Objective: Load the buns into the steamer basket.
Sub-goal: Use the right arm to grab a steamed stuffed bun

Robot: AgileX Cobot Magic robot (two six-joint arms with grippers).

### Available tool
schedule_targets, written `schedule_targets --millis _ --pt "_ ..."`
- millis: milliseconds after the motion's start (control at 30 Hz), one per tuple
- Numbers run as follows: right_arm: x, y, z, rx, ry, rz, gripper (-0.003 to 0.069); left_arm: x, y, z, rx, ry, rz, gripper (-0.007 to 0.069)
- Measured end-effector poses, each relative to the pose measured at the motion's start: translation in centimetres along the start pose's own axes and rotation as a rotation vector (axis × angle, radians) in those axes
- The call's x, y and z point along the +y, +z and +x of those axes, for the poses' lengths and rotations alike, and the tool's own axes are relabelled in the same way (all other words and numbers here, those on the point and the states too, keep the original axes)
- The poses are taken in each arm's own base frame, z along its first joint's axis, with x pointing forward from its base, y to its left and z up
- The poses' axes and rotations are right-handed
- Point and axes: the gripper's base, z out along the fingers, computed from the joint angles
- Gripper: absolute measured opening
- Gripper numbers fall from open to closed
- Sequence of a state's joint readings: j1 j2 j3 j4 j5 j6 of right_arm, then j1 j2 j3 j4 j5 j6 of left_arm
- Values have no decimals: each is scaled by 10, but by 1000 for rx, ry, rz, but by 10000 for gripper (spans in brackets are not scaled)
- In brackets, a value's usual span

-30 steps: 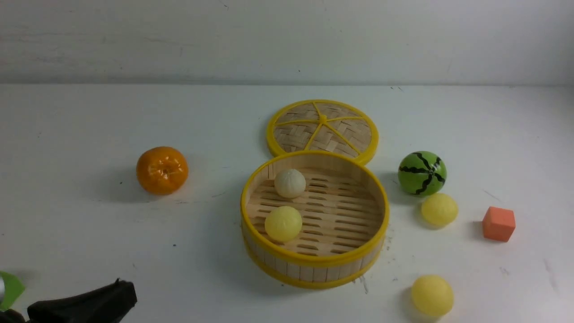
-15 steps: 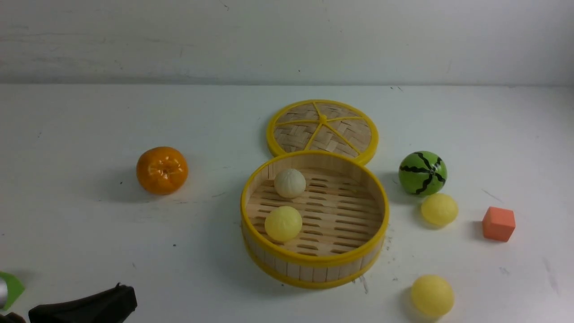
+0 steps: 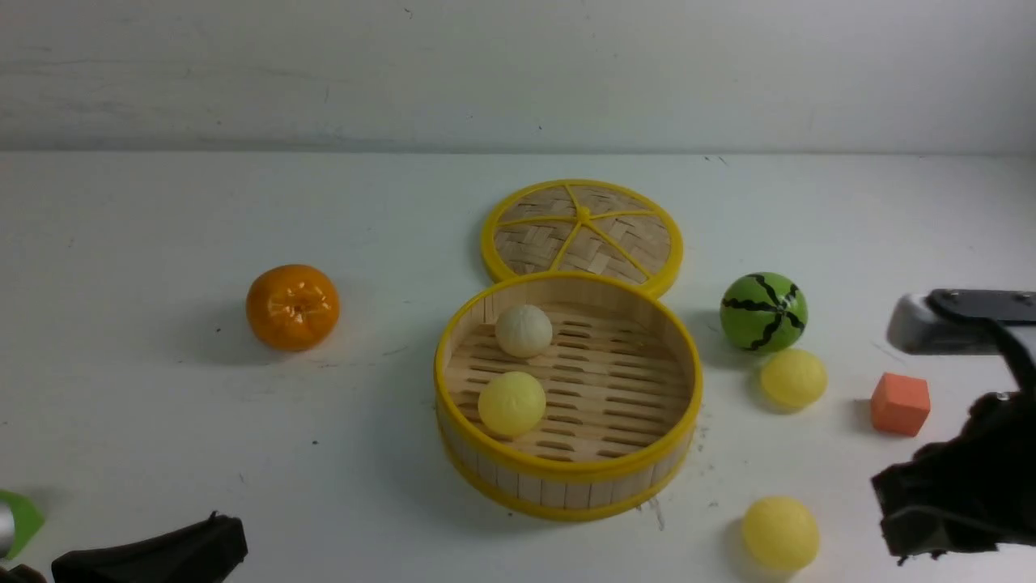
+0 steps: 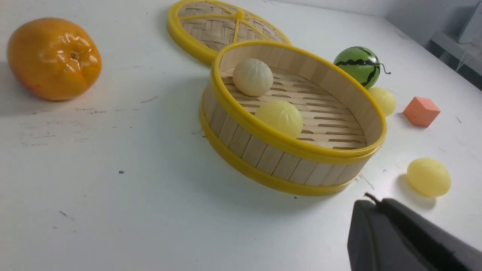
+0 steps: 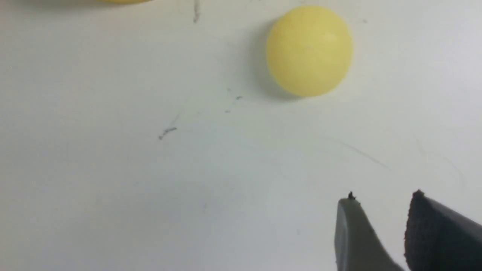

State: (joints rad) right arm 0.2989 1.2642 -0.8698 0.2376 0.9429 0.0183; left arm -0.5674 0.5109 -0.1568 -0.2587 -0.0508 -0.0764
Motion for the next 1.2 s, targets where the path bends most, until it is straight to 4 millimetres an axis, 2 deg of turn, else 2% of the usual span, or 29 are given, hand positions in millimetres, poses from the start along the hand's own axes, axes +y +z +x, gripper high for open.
schedule_targets --millis 33,100,200,433,667,1000,1200 --pt "3 3 -2 4 -8 -2 213 0 0 0 0 0 0 -13" --pt "16 24 -12 33 -42 10 214 0 0 0 1 0 0 -13" --pt "19 38 -24 40 -44 42 225 0 0 0 2 0 0 -13" --pt "9 72 -48 92 -1 85 274 0 0 1 3 0 -1 -12" --pt "3 99 -57 123 6 108 276 0 0 1 3 0 -1 -6" --pt "1 110 -61 107 6 110 260 0 0 1 3 0 -1 -3" --pt "1 110 -61 114 2 113 180 0 0 1 3 0 -1 4"
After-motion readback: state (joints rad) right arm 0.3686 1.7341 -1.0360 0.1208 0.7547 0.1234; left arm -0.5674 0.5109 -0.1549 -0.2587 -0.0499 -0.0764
